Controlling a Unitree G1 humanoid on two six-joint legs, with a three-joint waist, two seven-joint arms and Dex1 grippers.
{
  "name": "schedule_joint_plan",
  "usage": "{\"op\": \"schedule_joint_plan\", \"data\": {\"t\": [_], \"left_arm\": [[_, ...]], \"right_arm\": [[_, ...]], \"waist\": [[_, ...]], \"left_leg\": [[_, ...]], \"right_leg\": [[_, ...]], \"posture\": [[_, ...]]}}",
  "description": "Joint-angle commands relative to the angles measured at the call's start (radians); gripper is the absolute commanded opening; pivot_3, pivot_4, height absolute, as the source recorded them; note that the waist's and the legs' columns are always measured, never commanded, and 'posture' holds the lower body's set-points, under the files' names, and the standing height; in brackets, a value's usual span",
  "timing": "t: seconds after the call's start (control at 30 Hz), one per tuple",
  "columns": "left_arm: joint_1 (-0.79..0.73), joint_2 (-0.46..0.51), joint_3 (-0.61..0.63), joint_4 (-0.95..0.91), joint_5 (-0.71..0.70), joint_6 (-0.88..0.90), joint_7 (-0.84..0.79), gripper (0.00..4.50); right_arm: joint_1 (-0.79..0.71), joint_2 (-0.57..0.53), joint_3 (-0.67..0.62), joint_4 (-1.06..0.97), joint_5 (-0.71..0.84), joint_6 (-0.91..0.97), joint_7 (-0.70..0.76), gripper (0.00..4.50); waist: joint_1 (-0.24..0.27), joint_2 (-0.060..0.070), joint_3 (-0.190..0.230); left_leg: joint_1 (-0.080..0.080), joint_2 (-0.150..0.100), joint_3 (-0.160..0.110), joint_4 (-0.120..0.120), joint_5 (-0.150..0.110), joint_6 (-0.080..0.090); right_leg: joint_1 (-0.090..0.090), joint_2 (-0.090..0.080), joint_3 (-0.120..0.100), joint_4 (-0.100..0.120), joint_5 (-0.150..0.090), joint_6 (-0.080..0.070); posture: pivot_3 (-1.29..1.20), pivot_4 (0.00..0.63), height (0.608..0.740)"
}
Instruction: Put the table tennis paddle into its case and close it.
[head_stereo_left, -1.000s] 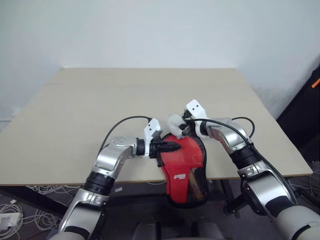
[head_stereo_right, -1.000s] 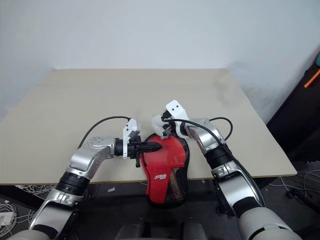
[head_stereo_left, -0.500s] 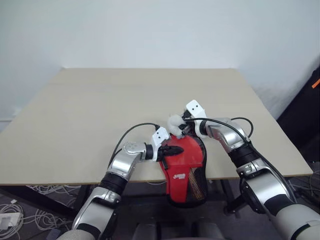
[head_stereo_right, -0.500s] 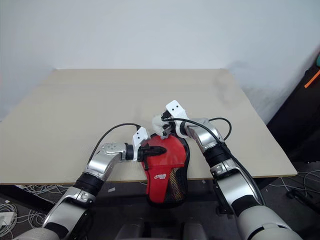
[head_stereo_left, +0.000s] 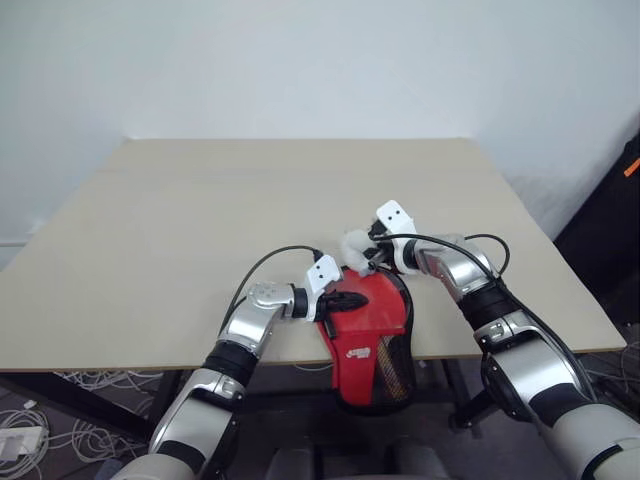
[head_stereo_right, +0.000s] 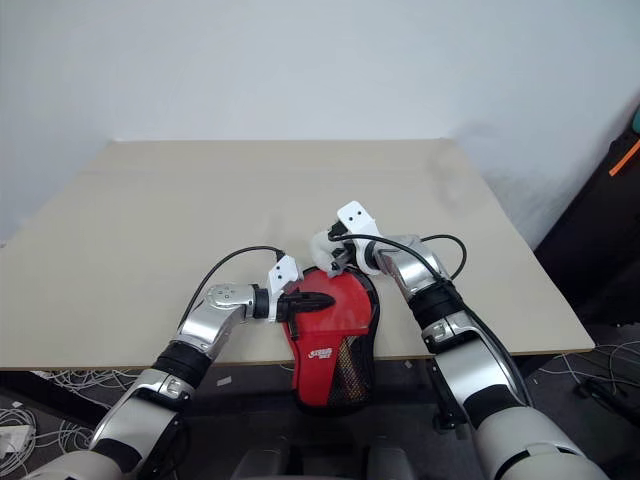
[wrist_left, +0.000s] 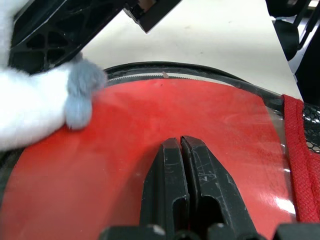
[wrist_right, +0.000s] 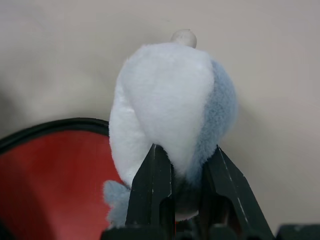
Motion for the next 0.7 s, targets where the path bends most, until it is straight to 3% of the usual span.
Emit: {"op": "schedule_joint_plan", "data": {"t": [0.03,0.37,0.57,0.7], "left_arm": [[0.033,-0.002,-0.023,0.05,0.035,0.014,-0.001,0.0],[0.031,-0.002,-0.027,0.063,0.035,0.018,-0.015,0.0],[0.028,-0.006,-0.029,0.07,0.038,0.014,-0.018,0.0],[0.011,-0.016,-0.028,0.087,0.037,0.01,-0.022,0.0]], "right_arm": [[-0.047,-0.065,-0.045,0.053,-0.045,-0.041,-0.013,0.2],[-0.004,-0.21,-0.017,-0.001,-0.078,-0.068,0.106,0.2],[0.072,-0.314,-0.031,-0.128,-0.072,-0.029,0.168,0.2],[0.165,-0.411,-0.088,-0.33,-0.001,0.098,0.248,0.2]], "waist": [[0.0,0.0,0.0],[0.001,0.004,-0.003],[0.001,0.006,-0.003],[0.015,0.007,-0.004]], "left_leg": [[0.0,0.0,0.0,0.0,0.0,0.0],[0.001,0.0,0.0,0.0,0.0,0.0],[0.001,-0.001,-0.001,0.0,-0.001,0.001],[0.001,-0.002,-0.001,0.001,-0.001,0.002]], "right_leg": [[0.001,0.0,0.0,0.0,0.0,0.0],[0.002,0.0,0.0,-0.001,0.0,0.001],[0.002,-0.001,0.0,-0.001,-0.002,0.002],[0.003,-0.001,0.0,-0.002,-0.003,0.005]], "posture": [[0.0,0.0,0.74],[0.0,0.0,0.74],[0.0,0.0,0.74],[0.0,0.0,0.74]]}}
